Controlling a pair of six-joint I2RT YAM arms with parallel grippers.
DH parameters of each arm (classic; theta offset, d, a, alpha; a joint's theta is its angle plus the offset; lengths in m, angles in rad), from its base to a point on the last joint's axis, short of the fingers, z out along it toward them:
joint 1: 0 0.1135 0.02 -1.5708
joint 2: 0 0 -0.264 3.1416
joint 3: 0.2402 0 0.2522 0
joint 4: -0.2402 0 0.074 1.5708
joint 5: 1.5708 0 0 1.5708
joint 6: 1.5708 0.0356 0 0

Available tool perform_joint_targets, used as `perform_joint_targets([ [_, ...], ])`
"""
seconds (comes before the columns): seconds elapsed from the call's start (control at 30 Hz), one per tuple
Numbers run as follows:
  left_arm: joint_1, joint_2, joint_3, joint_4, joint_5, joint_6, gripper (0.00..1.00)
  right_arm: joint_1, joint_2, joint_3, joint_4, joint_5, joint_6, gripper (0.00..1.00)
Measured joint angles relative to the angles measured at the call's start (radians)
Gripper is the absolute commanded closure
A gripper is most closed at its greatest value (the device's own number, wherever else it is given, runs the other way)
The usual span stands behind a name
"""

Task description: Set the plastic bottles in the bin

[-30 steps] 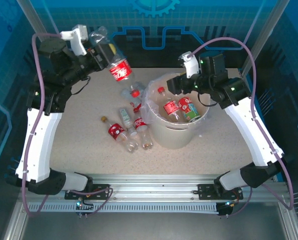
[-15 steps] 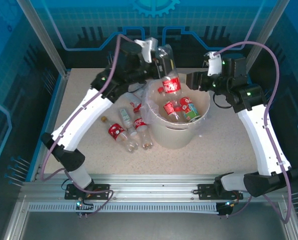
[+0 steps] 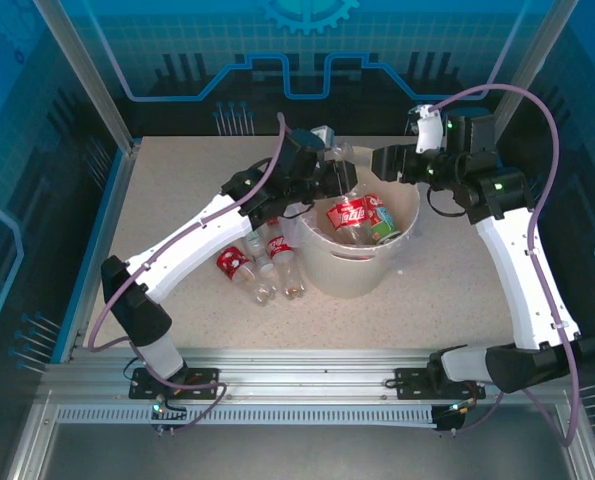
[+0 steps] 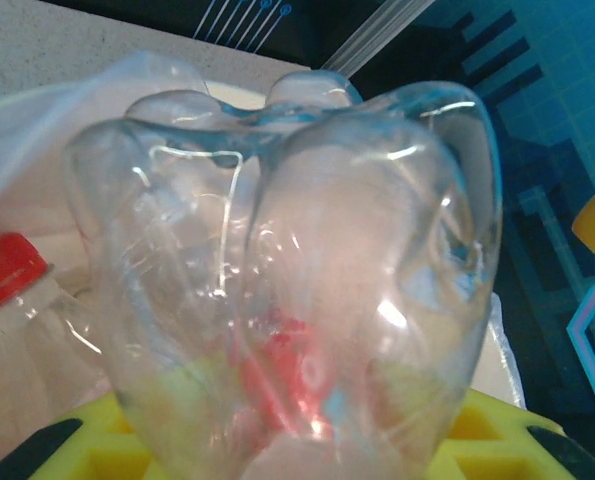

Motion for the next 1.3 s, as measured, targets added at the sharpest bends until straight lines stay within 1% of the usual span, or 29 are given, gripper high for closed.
perform_joint_targets([
  [0.03, -0.002, 0.0, -0.005, 0.002, -0.003, 0.0, 0.45, 0.0, 0.005, 0.001, -0.005, -0.009, -0.003, 0.28],
  [0.1, -0.005, 0.0, -0.007, 0.004, -0.008, 0.002, 0.25, 0.001, 0.02, 0.008, -0.024, -0.025, -0.012, 0.28],
  [0.17, -0.005, -0.003, -0.006, 0.005, -0.011, 0.01, 0.09, 0.008, 0.038, 0.023, -0.042, -0.035, -0.024, 0.28],
  [0.2, -0.003, -0.006, -0.006, -0.014, -0.026, 0.015, 0.06, 0.013, 0.048, 0.036, -0.051, -0.033, -0.034, 0.28],
  [0.3, 0.015, -0.011, -0.005, -0.04, -0.034, 0.042, 0.04, 0.038, 0.069, 0.068, -0.071, -0.005, -0.06, 0.28],
  [0.37, 0.027, -0.023, -0.005, -0.064, -0.036, 0.057, 0.08, 0.061, 0.079, 0.08, -0.075, 0.014, -0.072, 0.28],
  [0.5, 0.071, -0.074, -0.013, -0.066, -0.043, 0.062, 0.28, 0.118, 0.091, 0.084, -0.096, 0.011, -0.093, 0.32],
  [0.57, 0.107, -0.122, -0.031, -0.058, -0.05, 0.06, 0.35, 0.154, 0.103, 0.082, -0.117, 0.0, -0.1, 0.34],
  [0.7, 0.174, -0.224, -0.079, -0.04, -0.073, 0.052, 0.36, 0.204, 0.132, 0.061, -0.137, -0.008, -0.108, 0.38],
  [0.73, 0.18, -0.241, -0.092, -0.036, -0.077, 0.05, 0.36, 0.213, 0.137, 0.053, -0.138, -0.008, -0.108, 0.39],
  [0.8, 0.184, -0.267, -0.115, -0.035, -0.079, 0.045, 0.39, 0.228, 0.143, 0.031, -0.138, -0.012, -0.103, 0.43],
  [0.9, 0.187, -0.27, -0.149, -0.026, -0.079, 0.027, 0.49, 0.248, 0.146, -0.005, -0.123, -0.016, -0.092, 0.48],
  [1.03, 0.196, -0.266, -0.221, -0.023, -0.072, -0.012, 0.57, 0.266, 0.158, -0.042, -0.097, -0.018, -0.083, 0.57],
  [1.13, 0.198, -0.253, -0.269, -0.012, -0.045, -0.053, 0.59, 0.267, 0.164, -0.077, -0.073, -0.018, -0.071, 0.62],
  [1.3, 0.198, -0.228, -0.337, 0.016, 0.014, -0.123, 0.62, 0.271, 0.163, -0.164, -0.026, -0.019, -0.06, 0.63],
])
